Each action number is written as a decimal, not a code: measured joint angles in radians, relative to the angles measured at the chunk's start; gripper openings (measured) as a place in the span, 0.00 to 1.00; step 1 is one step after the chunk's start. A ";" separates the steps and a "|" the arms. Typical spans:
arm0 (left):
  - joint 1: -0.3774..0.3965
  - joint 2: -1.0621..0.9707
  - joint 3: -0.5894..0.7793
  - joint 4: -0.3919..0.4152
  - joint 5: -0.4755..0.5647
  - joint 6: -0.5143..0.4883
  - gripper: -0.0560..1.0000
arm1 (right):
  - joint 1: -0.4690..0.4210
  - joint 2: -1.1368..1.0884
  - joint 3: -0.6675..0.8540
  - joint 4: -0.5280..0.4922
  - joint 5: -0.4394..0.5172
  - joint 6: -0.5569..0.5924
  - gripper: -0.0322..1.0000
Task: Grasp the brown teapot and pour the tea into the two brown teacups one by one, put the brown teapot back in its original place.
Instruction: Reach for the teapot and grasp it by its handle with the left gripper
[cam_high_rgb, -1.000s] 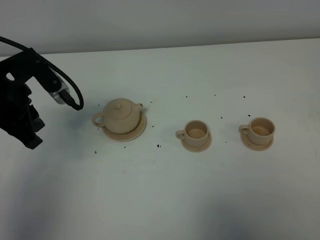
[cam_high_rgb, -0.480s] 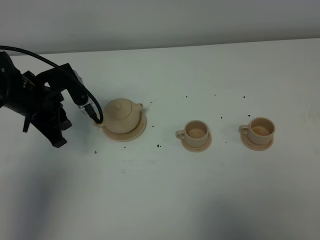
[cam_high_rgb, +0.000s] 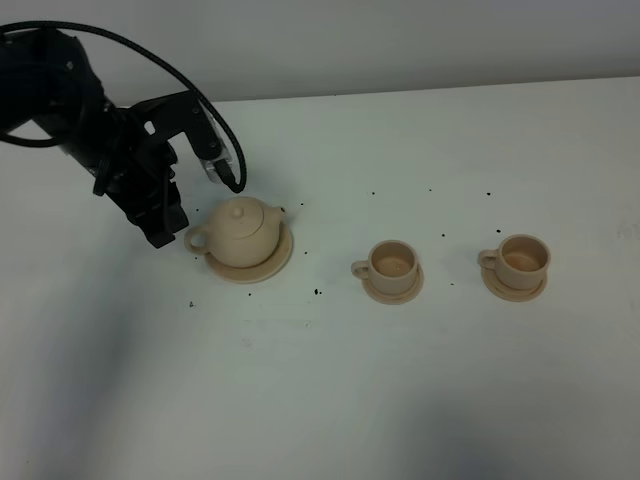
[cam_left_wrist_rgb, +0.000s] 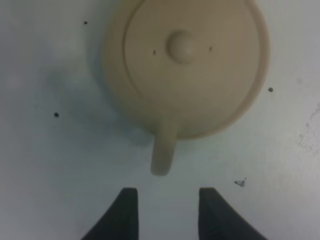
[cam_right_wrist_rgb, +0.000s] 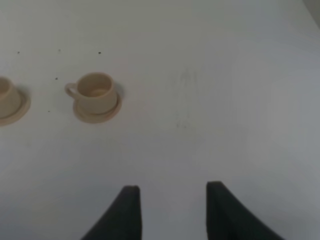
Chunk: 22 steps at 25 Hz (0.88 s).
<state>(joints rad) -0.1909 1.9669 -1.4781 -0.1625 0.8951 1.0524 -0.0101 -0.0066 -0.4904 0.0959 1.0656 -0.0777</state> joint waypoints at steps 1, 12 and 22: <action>-0.009 0.023 -0.036 0.012 0.033 -0.011 0.37 | 0.000 0.000 0.000 0.000 0.000 0.000 0.36; -0.075 0.127 -0.180 0.155 0.187 -0.044 0.31 | 0.000 0.000 0.000 0.001 0.000 0.000 0.36; -0.076 0.143 -0.180 0.178 0.185 -0.050 0.31 | 0.000 0.000 0.000 0.002 0.000 0.000 0.36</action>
<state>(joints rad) -0.2667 2.1095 -1.6578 0.0157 1.0802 1.0023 -0.0101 -0.0066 -0.4904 0.0983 1.0656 -0.0777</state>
